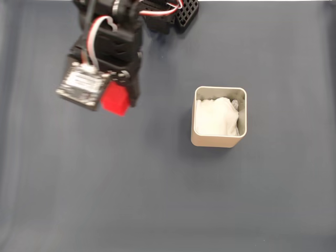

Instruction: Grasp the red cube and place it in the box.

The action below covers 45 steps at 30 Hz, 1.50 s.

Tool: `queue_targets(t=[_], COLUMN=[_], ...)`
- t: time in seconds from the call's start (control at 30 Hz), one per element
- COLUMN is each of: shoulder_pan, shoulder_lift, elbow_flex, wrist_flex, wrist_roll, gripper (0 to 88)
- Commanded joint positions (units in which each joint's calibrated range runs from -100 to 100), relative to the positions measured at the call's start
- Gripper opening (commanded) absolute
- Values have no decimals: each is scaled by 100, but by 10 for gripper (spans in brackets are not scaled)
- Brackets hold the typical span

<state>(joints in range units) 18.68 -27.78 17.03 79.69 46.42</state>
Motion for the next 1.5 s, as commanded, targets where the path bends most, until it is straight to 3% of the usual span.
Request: queue_targets(t=[0.0,0.87,1.47], shoulder_pan=[-409,-2922,-3192], shoulder_lift=[-386,-1173,-758], elbow_flex=[29,749,895], wrist_flex=[45,28,-817], wrist_roll=[29,-142,244], gripper=[2,2,2])
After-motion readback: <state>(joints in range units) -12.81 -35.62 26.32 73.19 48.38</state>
